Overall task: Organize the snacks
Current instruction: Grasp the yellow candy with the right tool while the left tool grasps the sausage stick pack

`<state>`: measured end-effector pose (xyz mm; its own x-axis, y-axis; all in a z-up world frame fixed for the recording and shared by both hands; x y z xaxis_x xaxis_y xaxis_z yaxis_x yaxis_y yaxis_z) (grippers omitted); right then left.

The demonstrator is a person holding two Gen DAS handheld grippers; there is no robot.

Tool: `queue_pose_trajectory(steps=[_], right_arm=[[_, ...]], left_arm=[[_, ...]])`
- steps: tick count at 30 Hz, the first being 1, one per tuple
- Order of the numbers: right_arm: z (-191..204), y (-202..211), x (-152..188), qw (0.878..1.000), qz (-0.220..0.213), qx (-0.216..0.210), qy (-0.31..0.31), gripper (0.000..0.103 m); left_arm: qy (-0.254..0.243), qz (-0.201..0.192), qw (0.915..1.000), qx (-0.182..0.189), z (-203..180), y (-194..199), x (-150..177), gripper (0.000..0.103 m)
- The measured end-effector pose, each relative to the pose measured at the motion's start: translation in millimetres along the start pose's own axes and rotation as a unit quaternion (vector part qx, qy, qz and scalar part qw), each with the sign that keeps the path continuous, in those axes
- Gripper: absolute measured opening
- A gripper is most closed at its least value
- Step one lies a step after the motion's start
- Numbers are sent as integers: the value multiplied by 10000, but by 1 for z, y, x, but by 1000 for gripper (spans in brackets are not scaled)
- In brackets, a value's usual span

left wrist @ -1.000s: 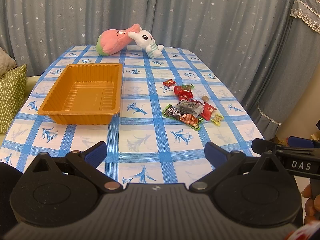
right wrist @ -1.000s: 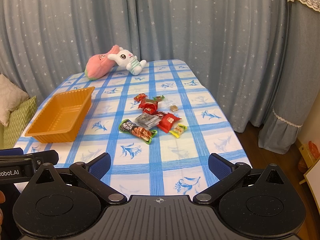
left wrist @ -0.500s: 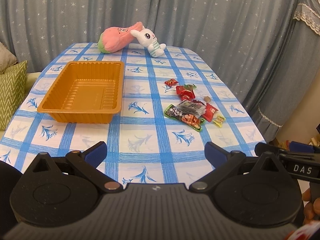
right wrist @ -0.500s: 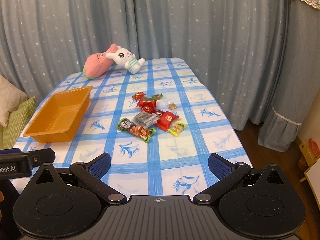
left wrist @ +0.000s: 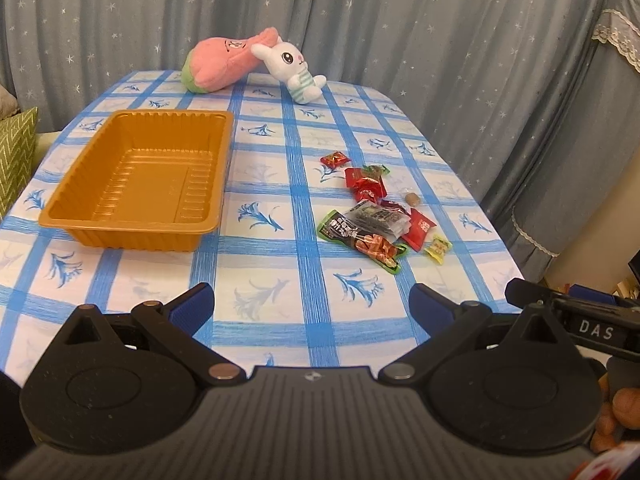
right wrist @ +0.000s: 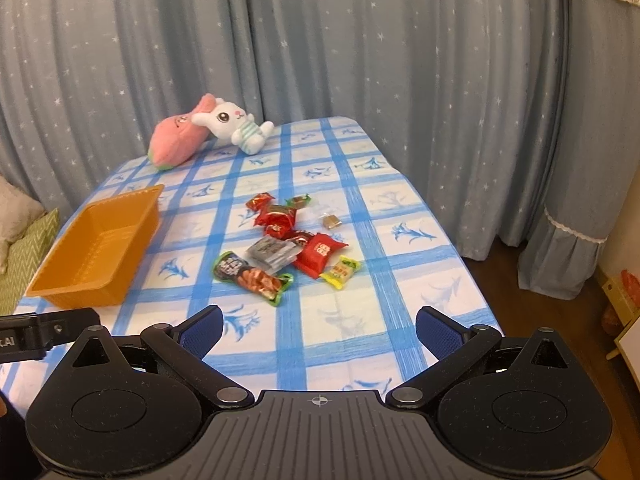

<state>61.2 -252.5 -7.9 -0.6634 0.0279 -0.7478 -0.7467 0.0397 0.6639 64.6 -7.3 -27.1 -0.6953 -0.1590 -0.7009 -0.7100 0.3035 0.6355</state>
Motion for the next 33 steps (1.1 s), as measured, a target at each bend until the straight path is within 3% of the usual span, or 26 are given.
queue_pose_trajectory(steps=[2,4,11,15,26,30,33], right_arm=[[-2,-13,-3,10000,9,19,-10,99],[-6,-28,-6,10000,44,21,-55,86],[-13,-85,-15,9993,55,-156,-336,74],[-8,-120,-18,9992,152,-113,-340,58],[7,-189,-20,9987,443,10,-255,56],[12,-197,-20,9990,431,126,-70,41],[15,-198,-19,9990,390,213,78,37]], left_arm=[[41,3,10000,-32,3,-11,-2,103],[79,27,10000,-44,4,-25,-5,103],[54,115,9998,-163,9,-70,-6,102],[139,190,9996,-171,14,-94,-8,98],[353,312,9988,-106,30,-131,-6,97],[425,353,9984,-68,35,-134,-3,97],[447,362,9983,-37,37,-135,-2,97]])
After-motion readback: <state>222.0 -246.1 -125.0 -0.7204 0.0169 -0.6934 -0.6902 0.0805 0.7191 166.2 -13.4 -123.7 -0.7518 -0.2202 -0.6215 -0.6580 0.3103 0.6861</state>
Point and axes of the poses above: each gripper's, at about its wrist camera, not at the fingertips, and y roughly against the way its jaws point, z to its left, x to its underside, the point moved 1 cm from there along -y, roughly the way its jaws point, and after that the axes turned 13 degrees about x, right-handed, at the moved point
